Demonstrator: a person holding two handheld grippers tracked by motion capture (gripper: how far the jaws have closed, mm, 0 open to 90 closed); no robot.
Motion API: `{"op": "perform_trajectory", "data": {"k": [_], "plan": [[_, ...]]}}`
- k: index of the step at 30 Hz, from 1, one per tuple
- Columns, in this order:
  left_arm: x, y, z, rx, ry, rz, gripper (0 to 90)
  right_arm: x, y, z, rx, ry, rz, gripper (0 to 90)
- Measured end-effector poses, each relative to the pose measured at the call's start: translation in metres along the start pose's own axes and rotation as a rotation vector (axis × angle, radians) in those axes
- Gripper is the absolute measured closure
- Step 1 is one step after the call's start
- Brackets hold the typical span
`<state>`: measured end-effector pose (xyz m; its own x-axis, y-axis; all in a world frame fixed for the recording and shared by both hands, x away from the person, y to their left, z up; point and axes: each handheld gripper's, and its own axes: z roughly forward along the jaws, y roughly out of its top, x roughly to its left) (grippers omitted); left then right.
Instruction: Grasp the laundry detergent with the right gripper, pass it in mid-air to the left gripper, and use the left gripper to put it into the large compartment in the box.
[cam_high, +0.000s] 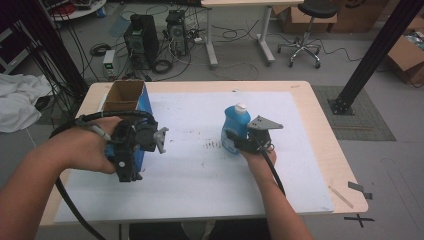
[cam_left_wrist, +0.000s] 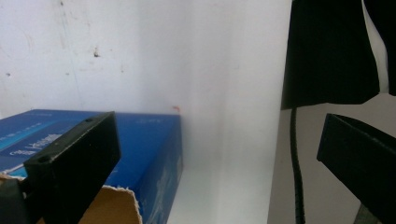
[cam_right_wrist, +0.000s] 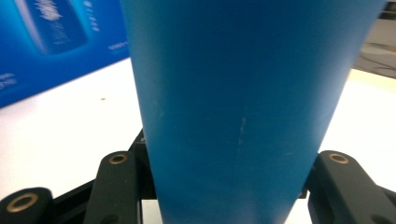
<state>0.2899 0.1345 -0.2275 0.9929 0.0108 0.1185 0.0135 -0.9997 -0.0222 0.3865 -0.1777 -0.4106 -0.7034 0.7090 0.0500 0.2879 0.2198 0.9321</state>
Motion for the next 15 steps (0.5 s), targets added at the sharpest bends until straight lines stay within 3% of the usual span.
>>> {"op": "perform_trajectory", "data": {"k": [9, 15], "plan": [[0.002, 0.008, -0.004, -0.006, 0.005, 0.010, 0.1, -0.014, 0.024, -0.024, 0.006, 0.155, -0.104, 46.7], [0.004, 0.012, -0.007, -0.002, 0.009, 0.010, 0.1, -0.015, 0.035, -0.034, 0.029, 0.265, -0.183, 46.7]]}}
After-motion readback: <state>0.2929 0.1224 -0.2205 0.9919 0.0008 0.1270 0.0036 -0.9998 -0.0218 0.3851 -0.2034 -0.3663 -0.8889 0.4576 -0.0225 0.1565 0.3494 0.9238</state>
